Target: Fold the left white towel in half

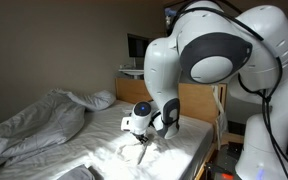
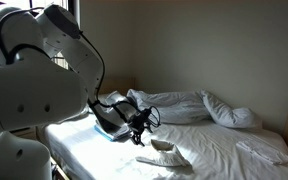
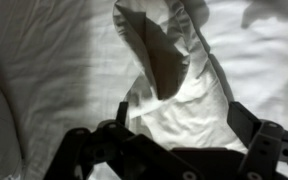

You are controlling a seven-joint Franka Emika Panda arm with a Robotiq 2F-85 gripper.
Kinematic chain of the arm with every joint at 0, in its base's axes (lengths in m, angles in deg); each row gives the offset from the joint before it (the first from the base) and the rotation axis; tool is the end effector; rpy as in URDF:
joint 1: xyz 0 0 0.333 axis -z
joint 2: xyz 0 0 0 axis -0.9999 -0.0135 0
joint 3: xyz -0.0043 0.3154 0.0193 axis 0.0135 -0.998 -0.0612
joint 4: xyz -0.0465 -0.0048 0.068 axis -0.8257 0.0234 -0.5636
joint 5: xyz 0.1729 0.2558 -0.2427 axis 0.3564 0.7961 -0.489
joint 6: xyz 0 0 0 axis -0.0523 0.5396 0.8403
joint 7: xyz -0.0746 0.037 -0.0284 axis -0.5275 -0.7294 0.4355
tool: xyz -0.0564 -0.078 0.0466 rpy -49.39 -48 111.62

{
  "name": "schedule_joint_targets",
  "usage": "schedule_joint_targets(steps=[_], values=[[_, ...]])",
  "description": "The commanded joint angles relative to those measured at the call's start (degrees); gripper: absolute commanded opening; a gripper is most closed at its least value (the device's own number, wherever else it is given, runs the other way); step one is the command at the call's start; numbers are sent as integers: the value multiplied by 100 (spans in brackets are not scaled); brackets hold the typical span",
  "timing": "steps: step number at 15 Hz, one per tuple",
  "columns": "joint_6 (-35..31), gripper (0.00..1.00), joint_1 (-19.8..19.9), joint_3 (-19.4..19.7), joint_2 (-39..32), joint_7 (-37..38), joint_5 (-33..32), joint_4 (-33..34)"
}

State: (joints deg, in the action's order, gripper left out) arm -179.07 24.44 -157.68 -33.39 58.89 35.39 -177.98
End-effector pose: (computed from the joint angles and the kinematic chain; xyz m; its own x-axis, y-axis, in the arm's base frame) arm 0.4881 0.0799 0.1154 0.2978 0.9023 -0.3118 0.8298 -0.0832 0.5518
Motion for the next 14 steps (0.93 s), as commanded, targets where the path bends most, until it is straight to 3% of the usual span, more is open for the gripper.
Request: schedule_joint_targets(steps=[1,3,4,5,14], values=[[114,100,48,-197,563,203,535,397],[-140,100,112,-40,769,110,600,302],[-119,75,133,-49,911,133,672,381],[-80,74,154,-56,1012,154,723,441],[107,15,512,-222,1663,397,991,1281]])
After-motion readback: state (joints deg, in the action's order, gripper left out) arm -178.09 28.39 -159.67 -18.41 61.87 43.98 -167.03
